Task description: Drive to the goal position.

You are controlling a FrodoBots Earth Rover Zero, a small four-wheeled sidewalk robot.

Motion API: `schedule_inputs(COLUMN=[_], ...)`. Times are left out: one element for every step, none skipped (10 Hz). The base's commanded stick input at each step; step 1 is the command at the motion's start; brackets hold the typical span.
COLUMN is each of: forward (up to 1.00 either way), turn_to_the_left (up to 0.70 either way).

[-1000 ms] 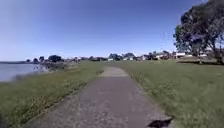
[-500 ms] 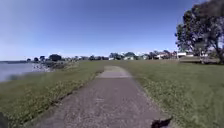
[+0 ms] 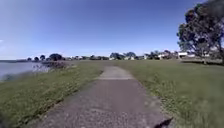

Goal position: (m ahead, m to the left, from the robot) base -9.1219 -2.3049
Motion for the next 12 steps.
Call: schedule_inputs(forward=[0.70, 0.70, 0.70, 0.70, 0.70, 0.70, 0.70, 0.70, 0.70, 0.70, 0.70, 0.70], turn_to_the_left=[0.00, 0.00, 0.00, 0.00, 0.00, 0.00, 0.00, 0.00, 0.00, 0.00, 0.00, 0.00])
